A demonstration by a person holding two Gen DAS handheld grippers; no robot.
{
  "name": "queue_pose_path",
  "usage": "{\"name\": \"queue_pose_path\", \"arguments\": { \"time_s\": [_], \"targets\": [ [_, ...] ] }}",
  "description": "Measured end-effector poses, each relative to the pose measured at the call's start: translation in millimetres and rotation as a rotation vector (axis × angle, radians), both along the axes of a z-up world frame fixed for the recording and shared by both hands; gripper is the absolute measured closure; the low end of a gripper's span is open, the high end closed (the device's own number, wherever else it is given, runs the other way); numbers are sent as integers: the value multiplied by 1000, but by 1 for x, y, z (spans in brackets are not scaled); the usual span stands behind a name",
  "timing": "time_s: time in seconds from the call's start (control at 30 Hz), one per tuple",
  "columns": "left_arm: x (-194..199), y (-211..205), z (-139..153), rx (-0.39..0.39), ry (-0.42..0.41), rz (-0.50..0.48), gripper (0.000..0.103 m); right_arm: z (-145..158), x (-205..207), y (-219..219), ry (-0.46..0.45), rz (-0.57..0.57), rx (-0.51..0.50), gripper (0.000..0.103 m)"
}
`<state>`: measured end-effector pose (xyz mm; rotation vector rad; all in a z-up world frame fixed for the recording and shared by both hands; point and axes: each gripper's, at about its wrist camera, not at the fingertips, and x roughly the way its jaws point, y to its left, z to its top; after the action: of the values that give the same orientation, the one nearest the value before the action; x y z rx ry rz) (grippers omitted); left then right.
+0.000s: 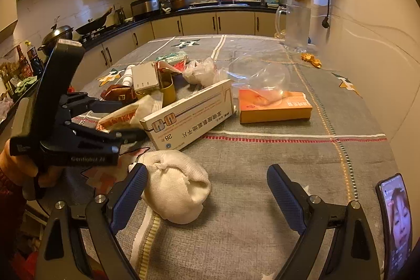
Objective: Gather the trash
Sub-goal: 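Grasp the white printed bag with the left tool while the right tool grasps the white cloth bundle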
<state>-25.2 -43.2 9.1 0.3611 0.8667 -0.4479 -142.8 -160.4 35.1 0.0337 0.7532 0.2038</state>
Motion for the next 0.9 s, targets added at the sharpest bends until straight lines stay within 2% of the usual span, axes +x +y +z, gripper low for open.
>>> {"name": "queue_pose_path", "arguments": {
  "time_s": [0.13,0.2,0.23,0.33,0.37,0.43,0.47,0.53,0.6,0.8,0.83,0.87,0.9],
  "targets": [
    [-9,4,1,-17,0,31,45,-4,4,5,16,32,7,8],
    [-13,6,2,-55,12,57,50,-7,6,8,31,47,14,8],
    [-16,8,3,-70,20,64,62,-8,7,8,35,52,17,8],
    [-27,13,5,-98,33,101,62,-13,11,11,56,72,32,10],
    [-29,15,4,-107,35,111,62,-14,12,13,62,78,44,13],
    [-34,19,5,-124,38,132,63,-18,16,15,93,111,84,29],
    [-36,19,6,-130,40,139,62,-19,16,17,103,127,100,32],
    [-36,20,5,-135,40,151,60,-21,17,20,110,156,122,51],
    [-37,22,4,-140,40,154,59,-20,14,23,109,179,138,58],
    [-35,18,4,-134,45,149,48,-17,9,24,78,177,161,66],
    [-35,16,3,-125,40,148,49,-16,9,23,73,176,171,66],
    [-36,15,3,-107,23,153,59,-15,9,22,69,175,177,66],
    [-37,15,4,-107,19,152,59,-13,8,22,60,175,182,66]
  ]
}}
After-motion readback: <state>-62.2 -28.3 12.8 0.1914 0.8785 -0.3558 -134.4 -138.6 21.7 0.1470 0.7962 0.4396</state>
